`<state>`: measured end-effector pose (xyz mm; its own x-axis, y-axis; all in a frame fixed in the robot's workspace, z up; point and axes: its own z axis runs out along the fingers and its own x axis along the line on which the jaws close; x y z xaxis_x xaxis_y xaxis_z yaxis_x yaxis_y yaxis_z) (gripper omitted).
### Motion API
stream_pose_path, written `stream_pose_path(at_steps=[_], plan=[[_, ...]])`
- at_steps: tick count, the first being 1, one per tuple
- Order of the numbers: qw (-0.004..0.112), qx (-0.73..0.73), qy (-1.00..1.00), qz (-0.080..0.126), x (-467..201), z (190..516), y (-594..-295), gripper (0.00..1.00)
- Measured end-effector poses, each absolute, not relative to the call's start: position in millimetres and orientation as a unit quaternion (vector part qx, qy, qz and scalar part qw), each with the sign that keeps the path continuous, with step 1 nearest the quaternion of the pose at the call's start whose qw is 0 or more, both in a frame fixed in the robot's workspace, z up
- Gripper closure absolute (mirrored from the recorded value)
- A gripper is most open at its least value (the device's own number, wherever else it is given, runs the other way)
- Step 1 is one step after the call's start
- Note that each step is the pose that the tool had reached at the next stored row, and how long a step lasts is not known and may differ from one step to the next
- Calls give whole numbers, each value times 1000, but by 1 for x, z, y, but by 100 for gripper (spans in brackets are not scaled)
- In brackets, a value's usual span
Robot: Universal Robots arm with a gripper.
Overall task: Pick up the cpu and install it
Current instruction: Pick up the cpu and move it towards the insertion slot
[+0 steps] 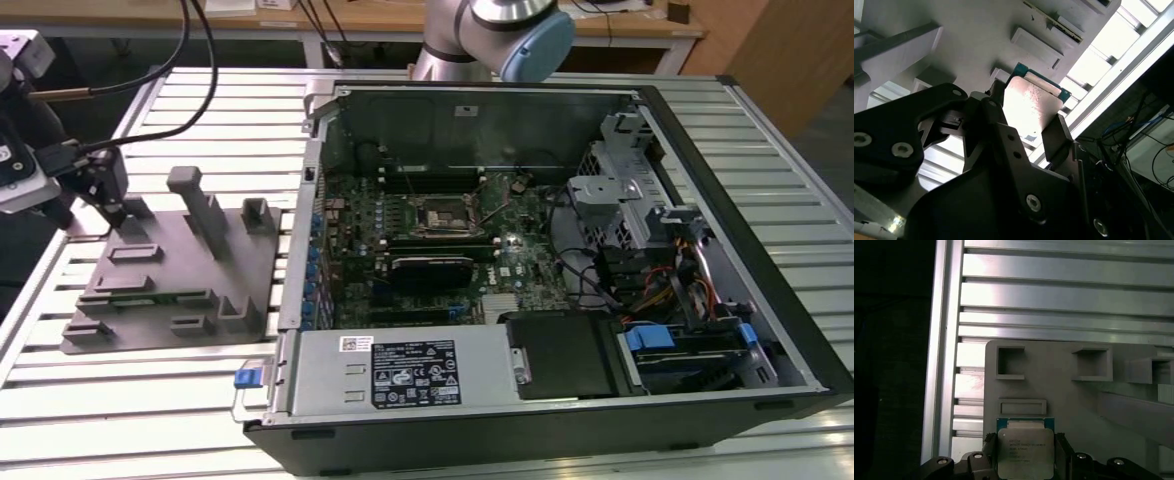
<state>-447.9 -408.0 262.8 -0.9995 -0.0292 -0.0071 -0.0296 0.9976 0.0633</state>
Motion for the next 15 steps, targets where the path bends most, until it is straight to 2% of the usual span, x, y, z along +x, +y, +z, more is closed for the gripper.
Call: stream_pose_path(at_steps=[15], plan=[[3, -15, 999, 32, -448, 274, -408, 46]])
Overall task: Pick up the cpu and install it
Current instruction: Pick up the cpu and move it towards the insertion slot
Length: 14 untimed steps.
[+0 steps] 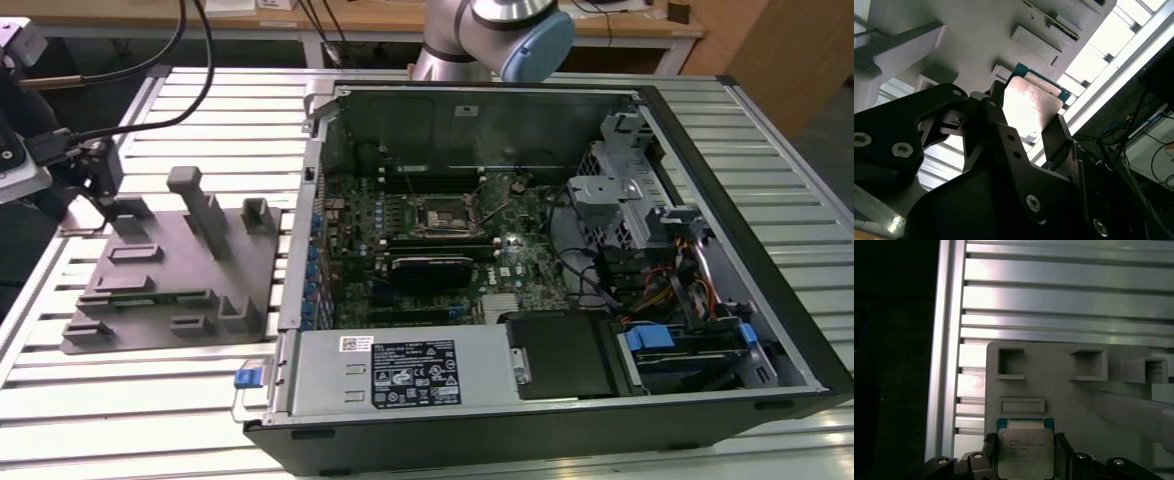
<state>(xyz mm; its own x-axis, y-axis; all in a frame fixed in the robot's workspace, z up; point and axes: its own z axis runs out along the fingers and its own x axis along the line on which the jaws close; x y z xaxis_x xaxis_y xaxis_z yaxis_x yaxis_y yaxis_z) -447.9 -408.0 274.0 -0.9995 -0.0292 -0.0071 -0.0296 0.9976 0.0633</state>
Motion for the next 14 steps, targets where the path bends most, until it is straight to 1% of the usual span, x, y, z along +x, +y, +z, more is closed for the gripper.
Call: stream_pose_path(at_steps=[14], plan=[[3, -15, 999, 32, -448, 286, -408, 46]])
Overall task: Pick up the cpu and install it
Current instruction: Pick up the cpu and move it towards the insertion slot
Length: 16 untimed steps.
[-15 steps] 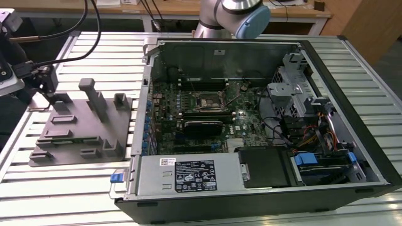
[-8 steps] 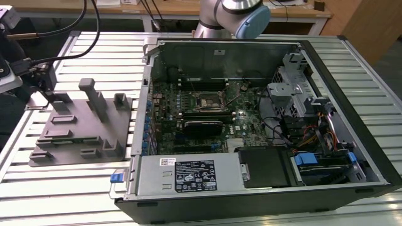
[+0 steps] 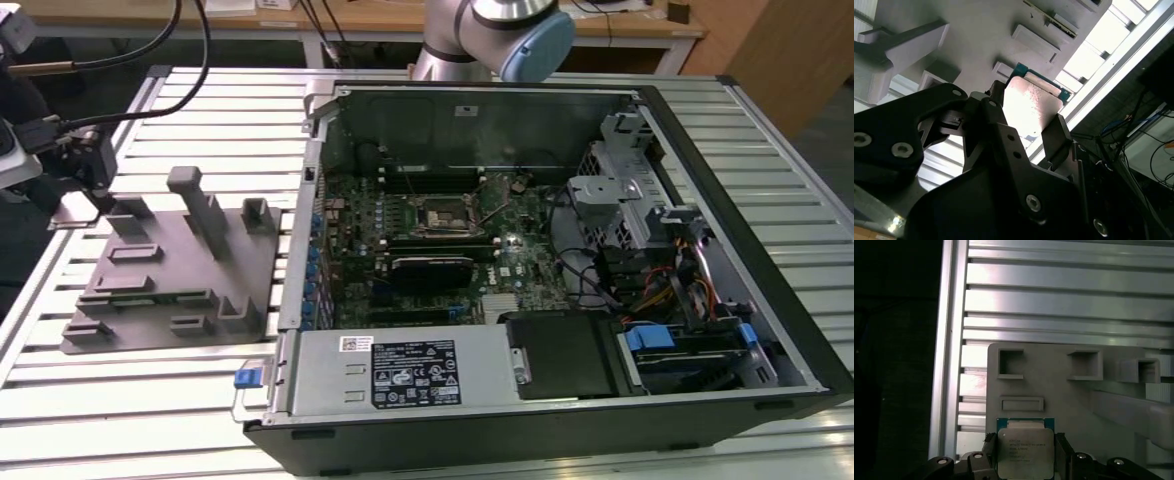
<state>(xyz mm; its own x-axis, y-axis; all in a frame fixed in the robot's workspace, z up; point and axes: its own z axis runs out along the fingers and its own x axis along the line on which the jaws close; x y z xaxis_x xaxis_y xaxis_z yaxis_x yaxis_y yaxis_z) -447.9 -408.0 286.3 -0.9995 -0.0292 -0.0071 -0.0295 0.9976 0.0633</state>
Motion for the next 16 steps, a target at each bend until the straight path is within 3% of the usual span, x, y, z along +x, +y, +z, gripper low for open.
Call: stream_pose_path(at_steps=[16], plan=[[3, -15, 999, 32, -448, 304, -408, 46]])
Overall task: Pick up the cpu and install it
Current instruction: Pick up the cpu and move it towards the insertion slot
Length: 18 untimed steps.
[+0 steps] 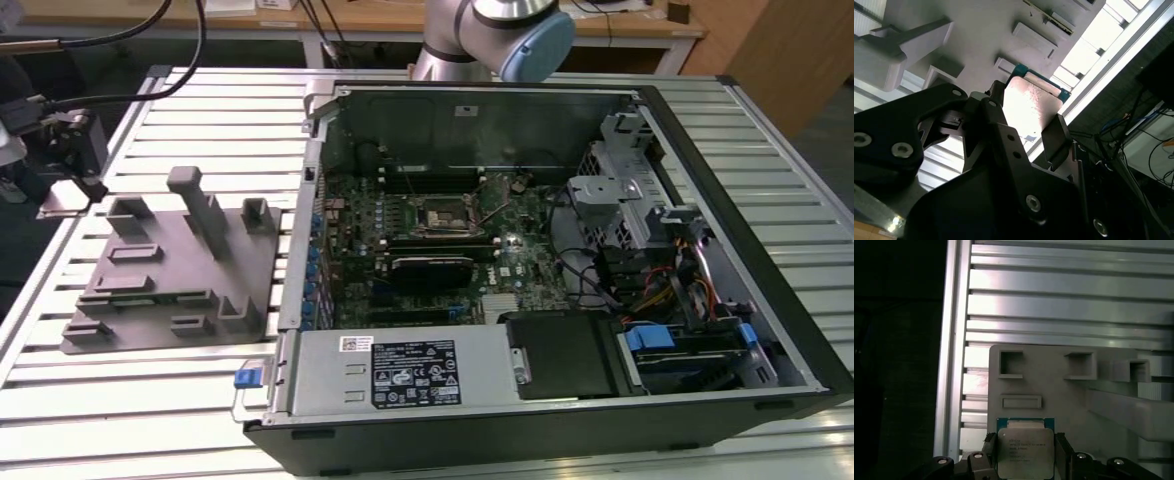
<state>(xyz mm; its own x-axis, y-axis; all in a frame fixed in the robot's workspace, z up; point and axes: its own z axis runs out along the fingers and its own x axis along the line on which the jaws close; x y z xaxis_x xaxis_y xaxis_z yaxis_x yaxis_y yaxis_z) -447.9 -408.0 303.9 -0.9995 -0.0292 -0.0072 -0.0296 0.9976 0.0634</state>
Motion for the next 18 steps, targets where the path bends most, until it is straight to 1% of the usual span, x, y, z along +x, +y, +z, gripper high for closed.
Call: stream_pose_path(at_steps=[7, 8, 18], plan=[[3, -15, 999, 32, -448, 313, -408, 46], [3, -15, 999, 32, -448, 323, -408, 46], [3, -15, 999, 32, -448, 352, -408, 46]])
